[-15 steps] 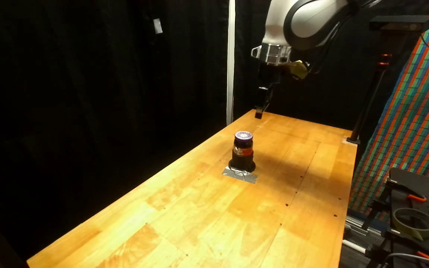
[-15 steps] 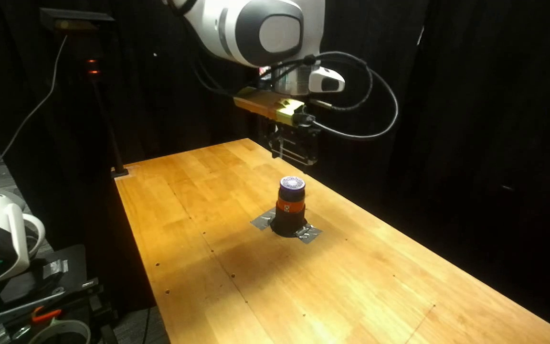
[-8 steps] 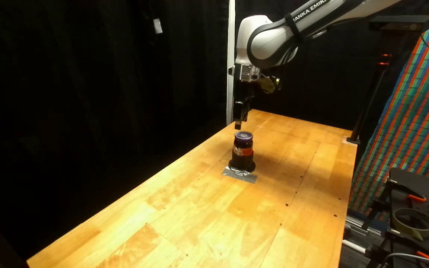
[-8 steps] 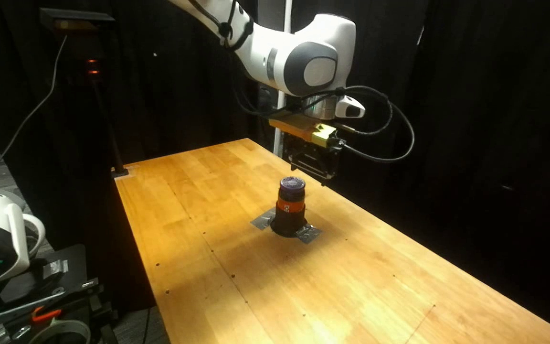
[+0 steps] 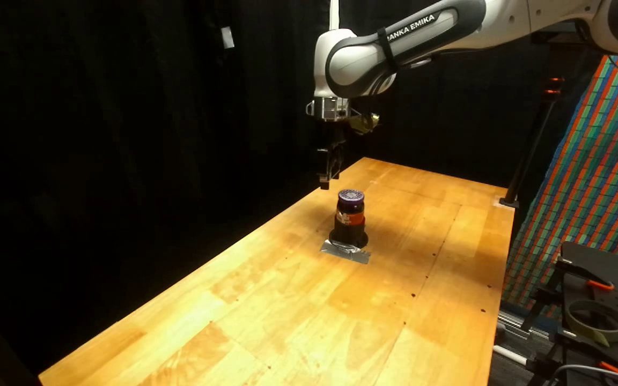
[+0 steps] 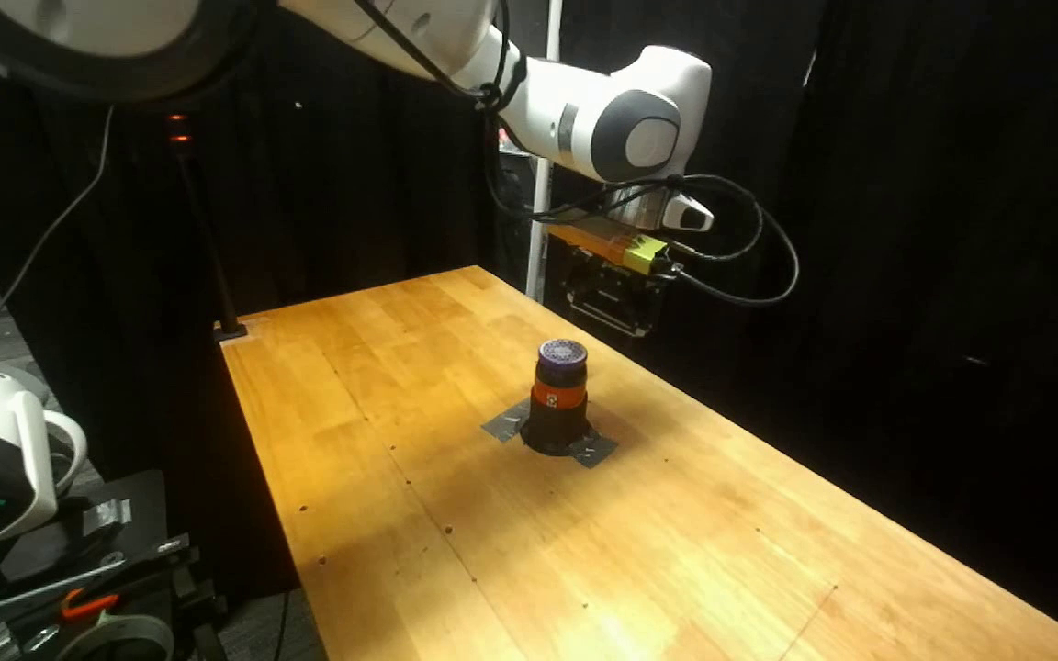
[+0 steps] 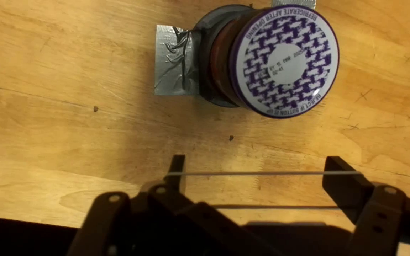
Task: Place the rubber band on the cup
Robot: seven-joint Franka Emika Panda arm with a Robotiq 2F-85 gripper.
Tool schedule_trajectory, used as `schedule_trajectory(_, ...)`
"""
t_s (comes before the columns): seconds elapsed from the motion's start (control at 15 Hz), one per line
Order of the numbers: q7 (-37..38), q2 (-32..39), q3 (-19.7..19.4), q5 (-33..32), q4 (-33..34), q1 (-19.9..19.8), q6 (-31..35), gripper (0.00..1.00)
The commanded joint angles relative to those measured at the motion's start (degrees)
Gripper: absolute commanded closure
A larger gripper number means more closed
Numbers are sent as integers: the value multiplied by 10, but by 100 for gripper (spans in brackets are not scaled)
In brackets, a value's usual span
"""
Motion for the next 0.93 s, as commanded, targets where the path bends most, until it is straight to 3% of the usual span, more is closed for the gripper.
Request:
schedule_trajectory(0.0, 15, 74, -4, -7, 137, 14, -92, 0)
schedule_trajectory(0.4, 31, 136, -13, -18, 234, 29, -184, 0)
schedule_trajectory(0.87, 32, 160, -15, -21, 256, 33, -226, 0)
